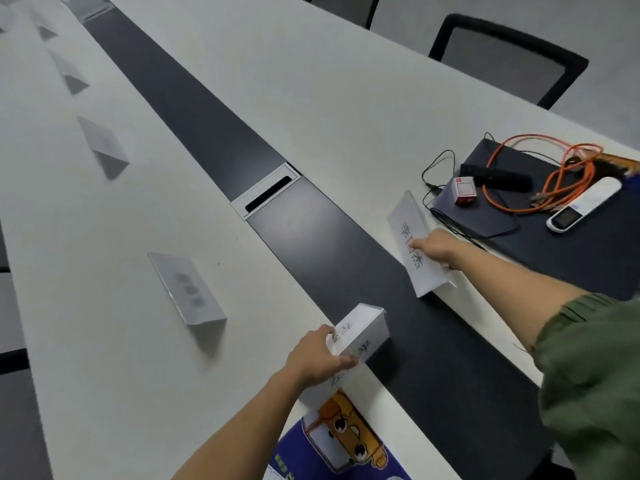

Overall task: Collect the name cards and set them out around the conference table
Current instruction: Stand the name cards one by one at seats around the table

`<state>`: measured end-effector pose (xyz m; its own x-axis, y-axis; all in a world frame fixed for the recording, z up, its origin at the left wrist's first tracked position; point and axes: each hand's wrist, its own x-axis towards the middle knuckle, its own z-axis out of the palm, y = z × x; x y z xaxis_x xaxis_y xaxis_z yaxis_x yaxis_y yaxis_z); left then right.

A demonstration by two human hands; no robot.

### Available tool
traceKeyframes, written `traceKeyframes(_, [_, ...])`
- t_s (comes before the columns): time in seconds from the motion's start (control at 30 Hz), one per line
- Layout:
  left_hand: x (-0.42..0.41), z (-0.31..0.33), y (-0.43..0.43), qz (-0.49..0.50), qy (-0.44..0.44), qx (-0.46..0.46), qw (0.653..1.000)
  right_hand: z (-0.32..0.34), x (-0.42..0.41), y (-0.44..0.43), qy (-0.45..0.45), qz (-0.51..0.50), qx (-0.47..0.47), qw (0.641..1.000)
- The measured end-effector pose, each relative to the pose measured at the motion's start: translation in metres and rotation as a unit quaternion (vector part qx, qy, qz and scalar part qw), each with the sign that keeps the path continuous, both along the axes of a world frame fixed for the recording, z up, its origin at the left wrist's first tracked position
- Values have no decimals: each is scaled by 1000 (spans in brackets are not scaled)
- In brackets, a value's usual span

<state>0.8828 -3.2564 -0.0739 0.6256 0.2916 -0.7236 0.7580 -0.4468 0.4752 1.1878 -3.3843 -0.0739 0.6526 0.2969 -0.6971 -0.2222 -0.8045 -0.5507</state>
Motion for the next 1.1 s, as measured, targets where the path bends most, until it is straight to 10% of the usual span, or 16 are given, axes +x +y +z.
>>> traceKeyframes(0.73, [56, -15, 25, -46, -84, 100, 990, -23, -36, -43, -206, -85, 28, 974])
traceKeyframes(1.1, [-2, -19, 4, -53, -161, 189, 967, -93, -132, -116, -404, 188, -164, 880])
